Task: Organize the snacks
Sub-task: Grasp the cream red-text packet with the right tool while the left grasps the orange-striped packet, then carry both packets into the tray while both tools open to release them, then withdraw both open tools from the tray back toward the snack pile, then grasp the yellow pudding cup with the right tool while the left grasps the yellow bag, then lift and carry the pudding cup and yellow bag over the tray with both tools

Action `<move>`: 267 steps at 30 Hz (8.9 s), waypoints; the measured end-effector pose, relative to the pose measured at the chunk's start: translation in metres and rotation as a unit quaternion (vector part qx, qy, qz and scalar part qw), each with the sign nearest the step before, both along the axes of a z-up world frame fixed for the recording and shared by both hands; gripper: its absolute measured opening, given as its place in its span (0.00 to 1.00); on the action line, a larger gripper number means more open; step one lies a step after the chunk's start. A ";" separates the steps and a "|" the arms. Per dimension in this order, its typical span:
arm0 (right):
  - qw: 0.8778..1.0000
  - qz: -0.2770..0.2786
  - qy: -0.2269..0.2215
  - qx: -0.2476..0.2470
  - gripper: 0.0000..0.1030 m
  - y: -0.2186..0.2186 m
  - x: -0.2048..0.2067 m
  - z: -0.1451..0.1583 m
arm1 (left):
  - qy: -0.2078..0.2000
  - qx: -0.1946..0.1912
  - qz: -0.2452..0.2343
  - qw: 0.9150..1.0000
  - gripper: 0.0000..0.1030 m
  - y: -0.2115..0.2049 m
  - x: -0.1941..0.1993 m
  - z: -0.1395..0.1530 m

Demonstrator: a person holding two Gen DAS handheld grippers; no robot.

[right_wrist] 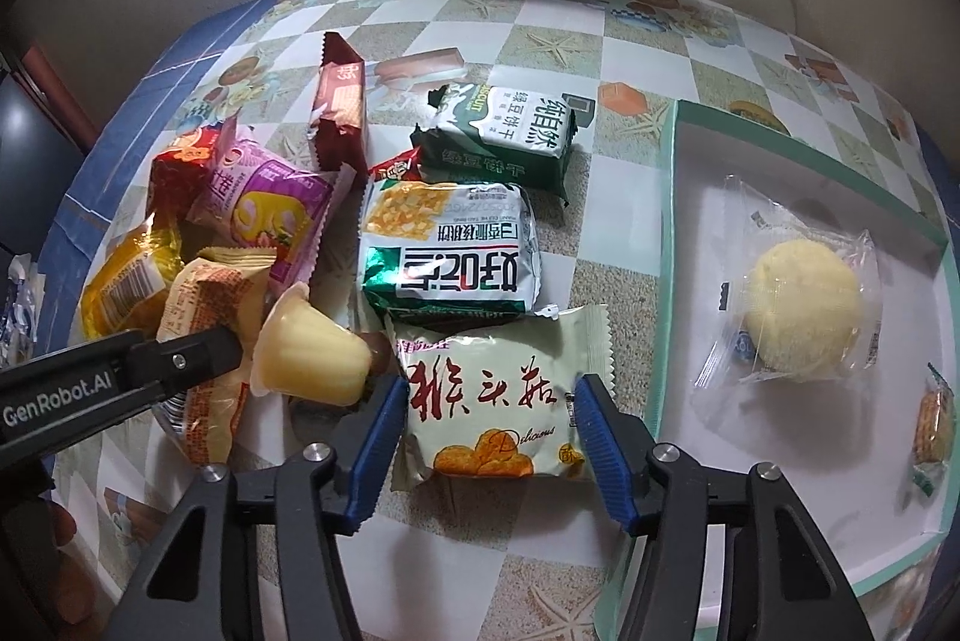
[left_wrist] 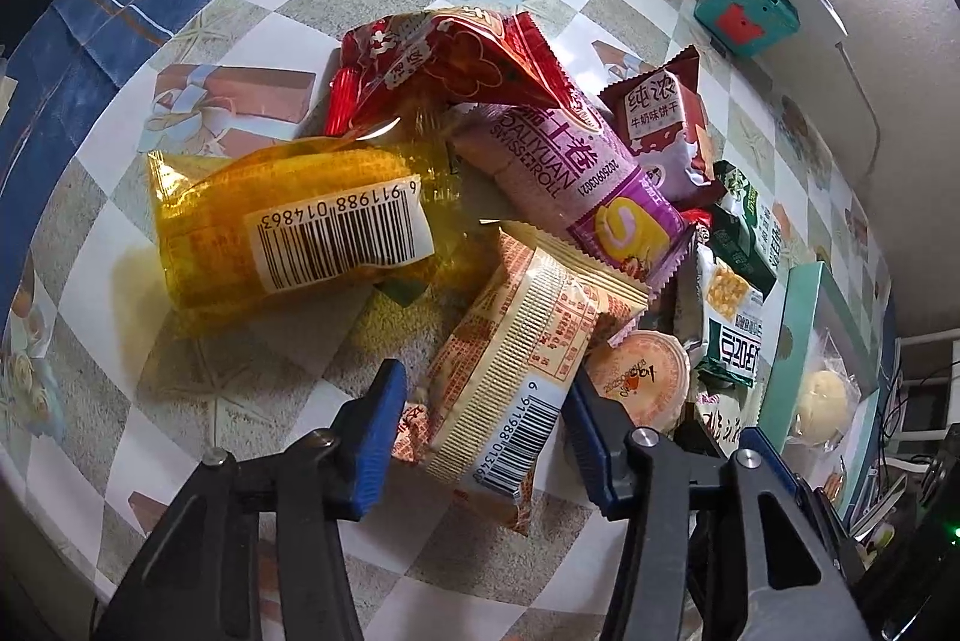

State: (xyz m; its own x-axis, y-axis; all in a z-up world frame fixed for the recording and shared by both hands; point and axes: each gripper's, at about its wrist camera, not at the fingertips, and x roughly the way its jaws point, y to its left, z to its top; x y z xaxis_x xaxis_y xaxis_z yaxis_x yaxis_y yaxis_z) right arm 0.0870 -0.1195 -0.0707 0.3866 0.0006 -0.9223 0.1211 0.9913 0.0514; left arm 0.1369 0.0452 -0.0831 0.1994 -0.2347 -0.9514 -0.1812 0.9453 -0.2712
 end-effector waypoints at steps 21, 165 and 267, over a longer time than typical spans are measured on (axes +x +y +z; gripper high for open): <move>0.997 -0.030 0.000 0.073 0.53 -0.019 -0.008 0.013 | -0.018 -0.031 0.014 0.999 0.49 0.015 -0.012 0.023; 0.986 -0.166 0.001 0.028 1.00 -0.118 -0.051 0.075 | -0.105 0.084 -0.011 0.991 0.97 -0.023 -0.020 0.102; 0.988 -0.073 -0.037 0.133 0.40 0.007 0.008 0.072 | -0.147 0.015 0.060 0.987 0.78 0.045 -0.010 0.117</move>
State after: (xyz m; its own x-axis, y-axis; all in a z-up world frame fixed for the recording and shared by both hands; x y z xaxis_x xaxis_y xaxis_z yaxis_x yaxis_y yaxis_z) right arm 0.0951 -0.1129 0.0017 0.4661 0.1779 -0.8667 0.2488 0.9137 0.3213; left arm 0.1269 0.0903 0.0334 0.4934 -0.1658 -0.8539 -0.2096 0.9301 -0.3017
